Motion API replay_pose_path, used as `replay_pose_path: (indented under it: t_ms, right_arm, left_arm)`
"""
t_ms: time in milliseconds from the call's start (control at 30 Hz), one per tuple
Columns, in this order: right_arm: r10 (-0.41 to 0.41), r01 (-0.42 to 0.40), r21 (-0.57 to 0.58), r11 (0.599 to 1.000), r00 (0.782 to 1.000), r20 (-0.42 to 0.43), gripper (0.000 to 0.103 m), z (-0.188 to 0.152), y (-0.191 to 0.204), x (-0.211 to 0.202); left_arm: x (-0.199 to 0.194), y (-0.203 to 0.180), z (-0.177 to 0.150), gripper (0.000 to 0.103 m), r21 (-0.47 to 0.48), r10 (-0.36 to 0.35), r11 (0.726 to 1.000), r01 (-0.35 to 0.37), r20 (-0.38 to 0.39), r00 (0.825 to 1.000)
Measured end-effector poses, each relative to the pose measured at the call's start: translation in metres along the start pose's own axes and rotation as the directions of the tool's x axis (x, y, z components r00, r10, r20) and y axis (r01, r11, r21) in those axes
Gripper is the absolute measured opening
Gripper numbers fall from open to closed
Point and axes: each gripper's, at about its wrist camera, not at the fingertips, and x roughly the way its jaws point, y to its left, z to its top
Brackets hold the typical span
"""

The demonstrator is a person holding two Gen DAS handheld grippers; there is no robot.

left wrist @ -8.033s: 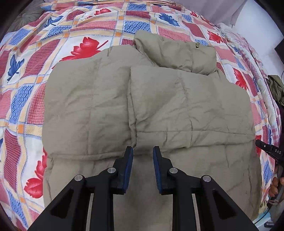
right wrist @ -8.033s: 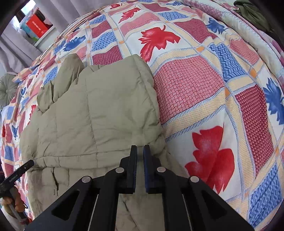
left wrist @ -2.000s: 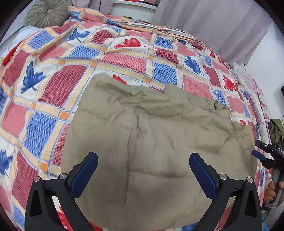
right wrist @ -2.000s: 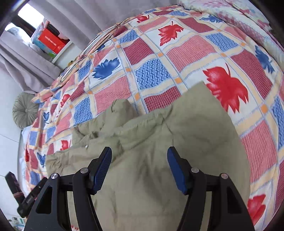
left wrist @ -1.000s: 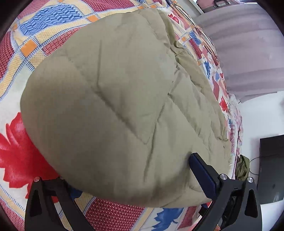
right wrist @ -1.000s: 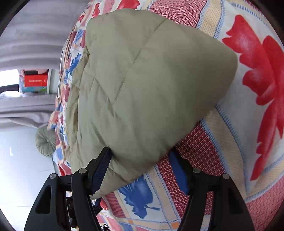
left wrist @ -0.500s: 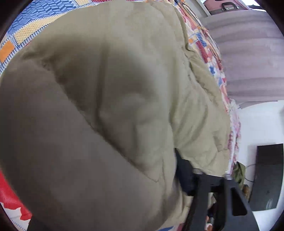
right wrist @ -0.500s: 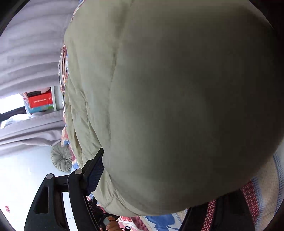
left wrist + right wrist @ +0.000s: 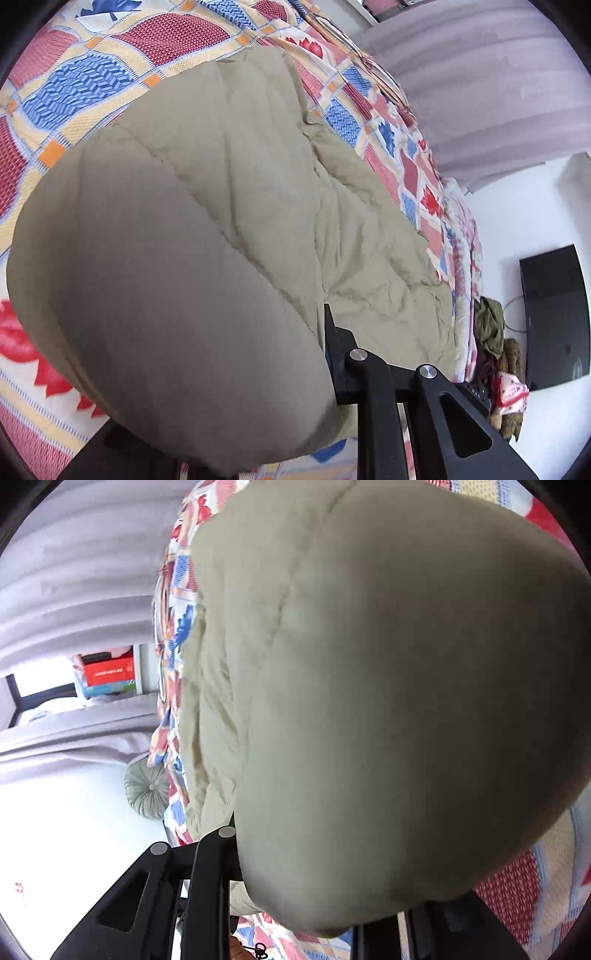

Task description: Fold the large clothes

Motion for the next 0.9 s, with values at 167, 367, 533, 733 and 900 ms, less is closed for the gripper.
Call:
replay_pose_path:
  t_ms: [167, 367, 533, 733, 900]
  right_arm:
    - [-0.010, 0.010, -0.001, 1.000, 0.999, -0.038, 0.025, -0.029, -0.011, -0.024]
    - [-0.031, 0.036, 0.064, 0.997, 0.996, -0.079, 0.025, -0.071, -0.040, -0.057]
    - [-0.058, 0.070, 0.123, 0.990, 0.994, -0.095, 0.026, -0.101, -0.070, -0.069]
    - [-0.108, 0.124, 0.165, 0.978, 0.989, -0.104, 0.043, -0.091, -0.066, -0.060]
    - [-0.240, 0.250, 0.071, 0.966, 0.963, -0.126, 0.061, -0.087, -0.038, -0.069]
  left_arm:
    - [-0.035, 0.015, -0.041, 0.023, 0.006, 0.000, 1.000, 0.000, -0.053, 0.999]
    - [-0.060, 0.046, -0.103, 0.023, -0.031, 0.038, 0.999, -0.043, -0.145, 0.989]
    - [-0.065, 0.075, -0.136, 0.034, -0.081, 0.091, 0.991, -0.108, -0.186, 0.978]
    - [-0.088, 0.083, -0.150, 0.063, -0.053, 0.249, 0.963, -0.263, -0.192, 0.949]
    - [-0.135, 0.062, -0.151, 0.063, 0.064, 0.388, 0.922, -0.383, -0.158, 0.908]
